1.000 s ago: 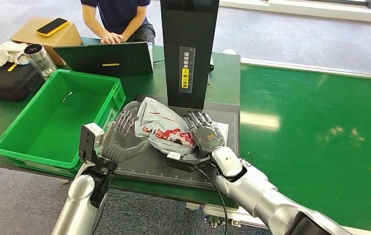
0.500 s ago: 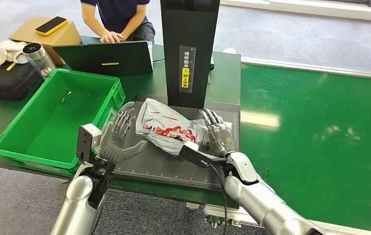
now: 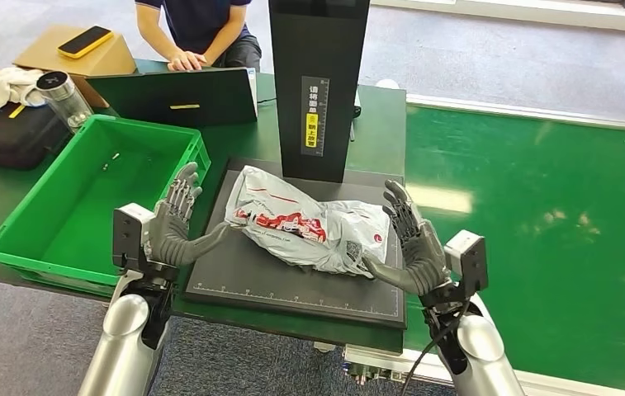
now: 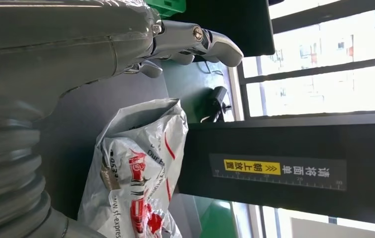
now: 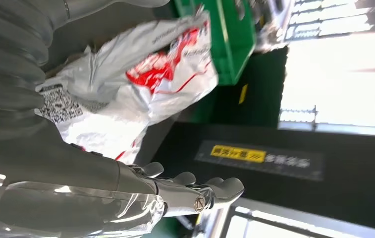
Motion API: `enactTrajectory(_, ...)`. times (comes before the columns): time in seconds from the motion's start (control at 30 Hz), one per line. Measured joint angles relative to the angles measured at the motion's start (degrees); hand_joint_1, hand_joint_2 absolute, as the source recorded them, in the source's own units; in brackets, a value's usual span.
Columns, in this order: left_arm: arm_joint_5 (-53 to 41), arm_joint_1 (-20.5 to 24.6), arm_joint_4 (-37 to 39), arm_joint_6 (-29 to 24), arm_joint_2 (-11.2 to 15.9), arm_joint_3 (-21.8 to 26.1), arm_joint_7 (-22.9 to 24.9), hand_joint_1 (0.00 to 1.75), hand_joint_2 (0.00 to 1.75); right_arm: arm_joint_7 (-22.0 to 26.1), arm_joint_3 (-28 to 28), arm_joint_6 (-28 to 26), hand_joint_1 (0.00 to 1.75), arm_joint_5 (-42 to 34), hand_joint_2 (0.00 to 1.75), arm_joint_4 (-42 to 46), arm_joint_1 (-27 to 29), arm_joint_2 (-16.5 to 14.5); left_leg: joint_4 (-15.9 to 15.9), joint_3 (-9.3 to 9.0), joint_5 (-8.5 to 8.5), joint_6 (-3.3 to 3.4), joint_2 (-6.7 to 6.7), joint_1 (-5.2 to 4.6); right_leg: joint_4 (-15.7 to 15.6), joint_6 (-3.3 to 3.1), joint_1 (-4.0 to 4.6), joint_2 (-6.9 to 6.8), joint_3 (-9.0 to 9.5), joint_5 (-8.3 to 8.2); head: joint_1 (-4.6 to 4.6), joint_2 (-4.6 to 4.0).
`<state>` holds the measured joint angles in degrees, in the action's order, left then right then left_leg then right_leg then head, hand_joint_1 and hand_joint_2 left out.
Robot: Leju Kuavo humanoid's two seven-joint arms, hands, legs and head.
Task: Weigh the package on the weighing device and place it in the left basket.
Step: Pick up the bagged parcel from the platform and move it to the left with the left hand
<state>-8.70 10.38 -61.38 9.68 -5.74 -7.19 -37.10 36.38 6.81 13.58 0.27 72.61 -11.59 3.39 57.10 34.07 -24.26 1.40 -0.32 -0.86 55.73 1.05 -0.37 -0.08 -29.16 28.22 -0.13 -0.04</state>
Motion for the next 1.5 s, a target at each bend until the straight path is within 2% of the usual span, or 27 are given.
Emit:
enactTrajectory(0.1,0.6,0.1,-0.7,-1.0,0.0,0.9,0.1,0.00,1.75,0.6,-2.5,3.0,0.00,-0.2,1.75,2.8,1.9,-0.3,0.0,0.00,0.00,0.00,0.01,0.00,0.0,0.00,0.00,0.01,0.00,0.00,0.00,-0.01)
enactTrajectory(0.23,1.8,0.1,-1.9,-2.5,-0.2,2.7,-0.1,0.00,1.75,0.8,-4.8,4.5,0.00,-0.1,1.75,5.1,3.5,-1.1,0.0,-0.01,0.00,0.00,0.02,0.00,0.0,0.00,0.00,0.01,0.00,0.00,-0.01,0.00)
enactTrajectory(0.67,2.9,0.1,-3.5,-2.2,-0.4,4.6,-0.4,0.00,1.75,0.7,-7.5,5.1,0.00,0.0,1.75,7.6,4.7,-2.2,0.0,-0.01,0.00,0.00,0.02,0.00,0.0,0.00,0.00,0.01,0.00,0.00,-0.01,0.00)
enactTrajectory(1.0,-0.2,0.2,-3.5,-1.4,-0.5,3.6,-0.5,0.00,1.75,0.3,-7.8,4.6,0.00,2.0,1.75,8.1,4.8,-2.9,0.0,-0.01,0.00,0.00,0.03,0.00,0.0,0.00,-0.01,0.02,-0.02,0.00,-0.02,0.00)
enactTrajectory(1.1,-6.1,0.4,-3.4,-5.5,-0.5,2.3,-0.5,0.00,1.75,-1.3,-8.4,1.6,0.00,2.8,1.75,8.5,4.9,-3.1,0.0,-0.01,0.00,0.00,0.03,0.00,0.0,0.00,-0.01,0.01,-0.07,0.00,-0.01,0.00)
enactTrajectory(1.2,-17.9,1.6,-2.5,-14.3,-0.5,-0.9,-0.3,0.00,1.75,-4.2,-10.4,-3.6,0.00,3.7,1.75,8.8,5.1,-3.7,0.0,0.01,0.00,0.00,0.00,0.00,0.0,0.00,-0.02,0.00,-0.08,0.00,0.00,0.01)
enactTrajectory(1.27,-25.2,2.8,-1.2,-19.3,-0.5,-3.8,0.1,0.00,1.75,-5.3,-11.7,-4.9,0.00,3.8,1.75,8.9,5.3,-4.0,0.0,0.02,0.00,0.01,0.02,-0.01,0.0,0.01,-0.03,0.03,-0.06,-0.01,0.01,0.00)
enactTrajectory(1.37,-33.0,5.8,2.6,-23.3,-0.7,-7.7,1.0,0.00,1.75,-6.1,-13.3,-4.9,0.00,4.0,1.75,9.0,5.8,-4.3,0.0,0.03,0.02,0.04,0.02,-0.01,0.0,0.03,-0.04,0.00,-0.12,-0.04,-0.03,0.01)
enactTrajectory(1.5,-45.9,12.6,12.5,-25.3,-2.2,-16.5,3.9,0.00,1.75,-6.8,-16.2,-4.2,0.00,5.0,1.75,9.1,6.3,-5.4,0.0,0.08,0.07,0.10,-0.17,-0.02,0.0,0.08,-0.04,-0.20,-0.04,-0.07,0.01,-0.01)
